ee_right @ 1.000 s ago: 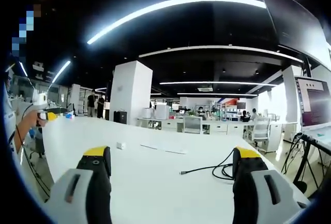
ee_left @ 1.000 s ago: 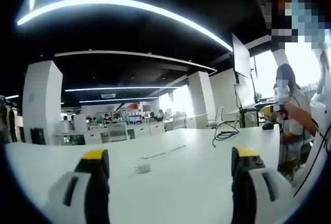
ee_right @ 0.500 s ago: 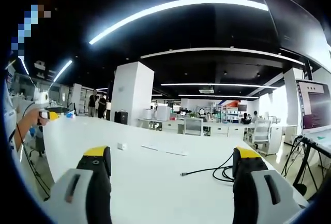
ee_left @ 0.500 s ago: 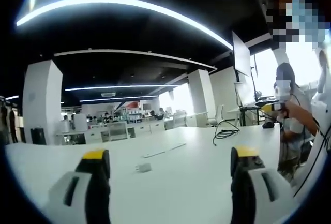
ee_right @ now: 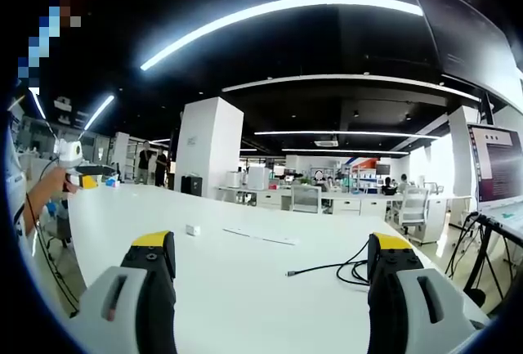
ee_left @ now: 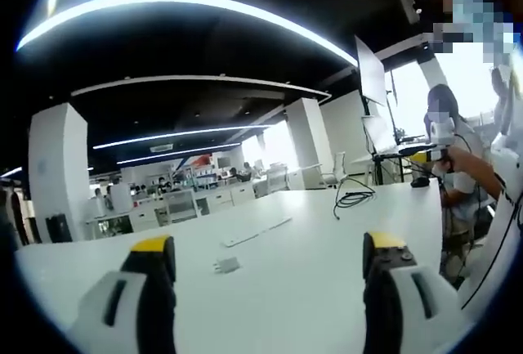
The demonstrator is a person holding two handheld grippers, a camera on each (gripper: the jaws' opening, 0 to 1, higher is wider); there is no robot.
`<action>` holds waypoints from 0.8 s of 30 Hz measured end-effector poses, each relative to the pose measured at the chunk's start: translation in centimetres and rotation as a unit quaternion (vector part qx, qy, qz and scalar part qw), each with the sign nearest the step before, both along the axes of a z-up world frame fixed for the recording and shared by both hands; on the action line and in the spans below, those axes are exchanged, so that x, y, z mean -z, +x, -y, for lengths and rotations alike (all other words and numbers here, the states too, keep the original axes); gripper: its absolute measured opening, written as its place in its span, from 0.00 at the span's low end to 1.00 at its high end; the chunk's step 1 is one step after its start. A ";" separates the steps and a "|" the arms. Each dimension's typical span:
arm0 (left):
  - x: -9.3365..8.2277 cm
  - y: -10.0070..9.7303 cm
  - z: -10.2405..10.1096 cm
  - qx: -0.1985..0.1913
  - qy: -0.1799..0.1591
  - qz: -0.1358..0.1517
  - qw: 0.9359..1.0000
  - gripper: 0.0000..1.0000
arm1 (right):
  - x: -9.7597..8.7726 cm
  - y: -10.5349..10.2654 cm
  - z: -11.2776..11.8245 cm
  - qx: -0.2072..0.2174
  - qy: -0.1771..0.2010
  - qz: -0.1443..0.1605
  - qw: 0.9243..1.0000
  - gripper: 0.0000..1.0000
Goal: Plug the desk Type‑C cable into the charger adapter.
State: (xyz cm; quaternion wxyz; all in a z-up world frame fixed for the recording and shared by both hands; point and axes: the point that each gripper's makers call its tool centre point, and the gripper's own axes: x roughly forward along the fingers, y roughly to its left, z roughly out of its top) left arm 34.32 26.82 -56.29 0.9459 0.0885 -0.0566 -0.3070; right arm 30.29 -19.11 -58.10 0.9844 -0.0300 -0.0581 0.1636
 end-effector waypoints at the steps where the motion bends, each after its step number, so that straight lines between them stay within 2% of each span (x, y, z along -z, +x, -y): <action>1: 0.0 0.2 0.1 0.001 0.004 -0.001 1.000 0.96 | 0.1 0.0 0.1 0.000 0.001 -0.001 1.000 1.00; 12: 0.0 2.0 0.4 0.011 0.025 -0.012 1.000 0.95 | 0.4 0.0 0.7 0.004 0.003 -0.004 1.000 1.00; 24: 0.0 6.1 1.4 0.027 0.059 -0.033 0.997 0.95 | 1.3 0.2 0.6 0.000 0.008 -0.011 1.000 1.00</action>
